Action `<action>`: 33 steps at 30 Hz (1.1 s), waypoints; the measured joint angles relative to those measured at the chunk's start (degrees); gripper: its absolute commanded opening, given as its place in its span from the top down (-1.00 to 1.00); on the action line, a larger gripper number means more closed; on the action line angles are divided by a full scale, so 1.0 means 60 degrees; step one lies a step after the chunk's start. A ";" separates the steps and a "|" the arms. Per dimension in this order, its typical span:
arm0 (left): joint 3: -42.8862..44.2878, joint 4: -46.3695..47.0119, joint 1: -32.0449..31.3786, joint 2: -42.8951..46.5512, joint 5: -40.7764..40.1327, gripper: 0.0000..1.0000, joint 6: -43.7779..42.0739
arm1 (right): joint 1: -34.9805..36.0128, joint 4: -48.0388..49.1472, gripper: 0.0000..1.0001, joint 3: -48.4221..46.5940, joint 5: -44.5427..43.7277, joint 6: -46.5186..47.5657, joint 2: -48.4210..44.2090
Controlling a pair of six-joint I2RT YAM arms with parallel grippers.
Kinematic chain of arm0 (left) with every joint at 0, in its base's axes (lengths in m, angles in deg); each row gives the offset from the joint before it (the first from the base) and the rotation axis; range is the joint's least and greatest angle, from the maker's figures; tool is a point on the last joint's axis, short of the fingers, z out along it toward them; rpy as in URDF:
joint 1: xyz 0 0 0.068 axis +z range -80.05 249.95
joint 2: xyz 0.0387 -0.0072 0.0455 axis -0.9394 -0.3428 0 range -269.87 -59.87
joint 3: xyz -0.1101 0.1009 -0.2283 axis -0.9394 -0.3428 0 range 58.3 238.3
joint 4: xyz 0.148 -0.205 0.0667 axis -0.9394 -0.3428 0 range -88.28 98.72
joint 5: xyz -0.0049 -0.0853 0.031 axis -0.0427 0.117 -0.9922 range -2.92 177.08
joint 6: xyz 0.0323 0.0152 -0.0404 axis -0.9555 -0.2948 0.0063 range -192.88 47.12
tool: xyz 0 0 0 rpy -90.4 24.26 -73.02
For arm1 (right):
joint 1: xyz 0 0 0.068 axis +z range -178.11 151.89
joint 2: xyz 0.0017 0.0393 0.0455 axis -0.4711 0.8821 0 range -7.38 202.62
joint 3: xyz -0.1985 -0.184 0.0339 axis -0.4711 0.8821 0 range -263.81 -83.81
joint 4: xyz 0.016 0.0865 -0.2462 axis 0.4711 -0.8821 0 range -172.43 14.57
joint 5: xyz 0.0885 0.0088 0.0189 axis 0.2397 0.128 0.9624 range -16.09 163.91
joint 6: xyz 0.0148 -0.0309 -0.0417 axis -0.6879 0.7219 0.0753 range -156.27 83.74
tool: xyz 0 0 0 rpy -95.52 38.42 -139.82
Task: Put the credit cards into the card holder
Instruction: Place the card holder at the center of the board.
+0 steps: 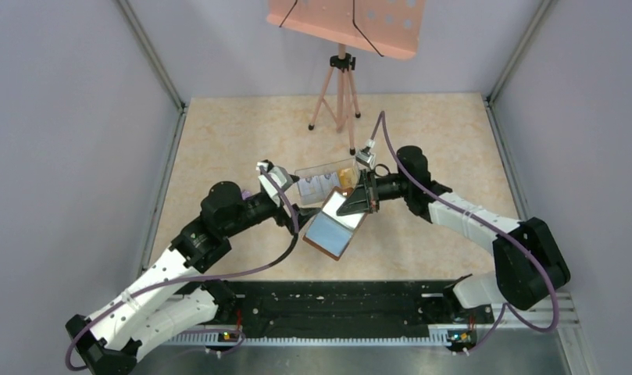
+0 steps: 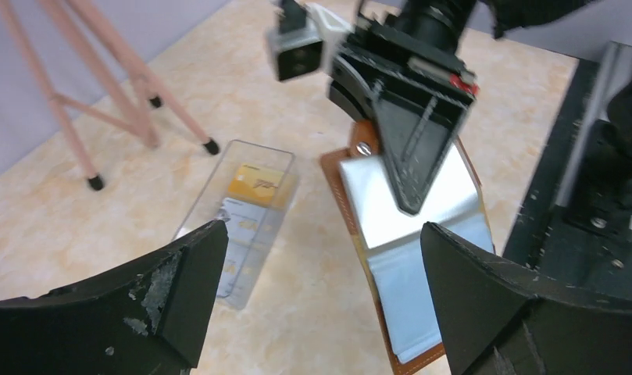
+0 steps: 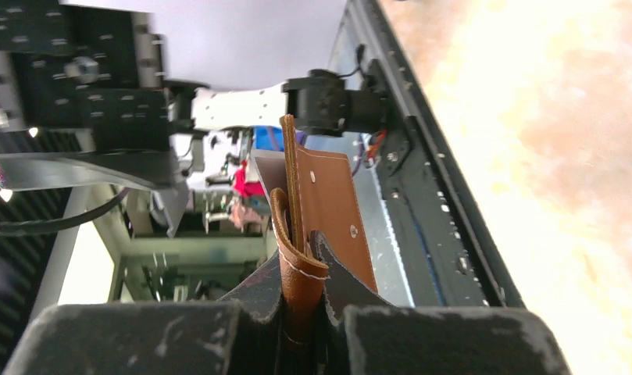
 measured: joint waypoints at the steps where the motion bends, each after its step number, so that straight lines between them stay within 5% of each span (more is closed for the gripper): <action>1: -0.0025 -0.0040 0.0000 0.0117 -0.0361 -0.98 -0.0011 | 0.0000 -0.0058 1.00 0.0178 -0.0204 0.0168 0.0000; 10: 0.0095 -0.0175 0.0000 -0.0484 -0.2262 -0.98 0.1268 | -0.0069 0.0852 1.00 0.2871 -0.2656 -0.0117 0.0787; 18: 0.0321 0.0076 0.0000 -0.1778 -0.2463 -0.98 0.2645 | -0.0310 0.1453 0.99 0.3410 -0.4120 -0.0331 0.1727; 22: 0.0324 0.0306 0.0000 -0.2051 -0.2535 -0.98 0.3191 | -0.0696 0.0987 0.71 0.3606 -0.4707 -0.0182 0.1395; 28: 0.0321 0.0266 0.0000 -0.2583 -0.2677 -0.98 0.3759 | -0.1555 -0.0925 -0.40 0.4003 -0.5435 0.0251 0.0007; 33: 0.0317 -0.0138 0.0000 -0.2940 -0.2590 -0.98 0.4251 | -0.1636 -0.2980 -0.65 0.3264 -0.5876 0.0994 -0.0561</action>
